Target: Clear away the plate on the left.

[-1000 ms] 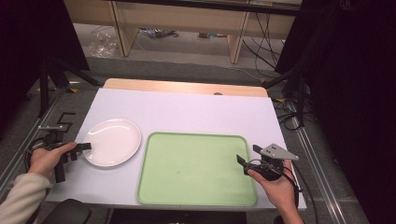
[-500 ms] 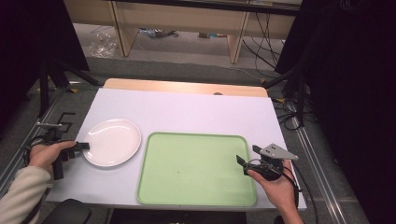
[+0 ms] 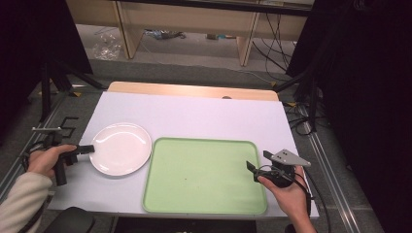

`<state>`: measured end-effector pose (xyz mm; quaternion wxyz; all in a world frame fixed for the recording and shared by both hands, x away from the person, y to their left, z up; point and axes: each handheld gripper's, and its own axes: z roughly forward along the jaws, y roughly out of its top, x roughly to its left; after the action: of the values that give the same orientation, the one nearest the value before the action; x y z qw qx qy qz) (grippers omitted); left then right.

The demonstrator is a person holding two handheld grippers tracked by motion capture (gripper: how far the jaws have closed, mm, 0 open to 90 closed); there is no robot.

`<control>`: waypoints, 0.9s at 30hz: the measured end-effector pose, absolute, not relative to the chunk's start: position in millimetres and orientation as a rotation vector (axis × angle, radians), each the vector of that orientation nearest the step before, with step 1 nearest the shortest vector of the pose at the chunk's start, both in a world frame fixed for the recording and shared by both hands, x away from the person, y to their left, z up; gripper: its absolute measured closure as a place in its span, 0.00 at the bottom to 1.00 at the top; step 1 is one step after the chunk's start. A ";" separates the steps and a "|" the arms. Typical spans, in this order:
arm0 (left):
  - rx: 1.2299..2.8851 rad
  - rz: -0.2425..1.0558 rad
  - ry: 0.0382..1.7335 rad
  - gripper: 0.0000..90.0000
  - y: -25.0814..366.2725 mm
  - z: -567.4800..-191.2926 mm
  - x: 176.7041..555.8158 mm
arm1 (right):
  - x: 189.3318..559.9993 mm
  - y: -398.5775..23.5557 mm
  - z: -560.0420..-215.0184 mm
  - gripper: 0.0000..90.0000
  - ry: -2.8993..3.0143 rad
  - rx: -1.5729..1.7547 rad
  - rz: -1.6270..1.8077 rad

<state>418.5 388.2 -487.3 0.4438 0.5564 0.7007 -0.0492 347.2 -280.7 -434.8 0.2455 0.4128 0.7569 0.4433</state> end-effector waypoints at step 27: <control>1.250 -0.189 1.668 0.97 394.2 -483.4 411.4 | 347.4 -280.9 -434.8 0.27 2.053 1.129 1.216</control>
<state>411.4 394.2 -483.4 0.5008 0.5170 0.6898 -0.0783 347.4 -280.9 -434.8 0.2485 0.4142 0.7534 0.4462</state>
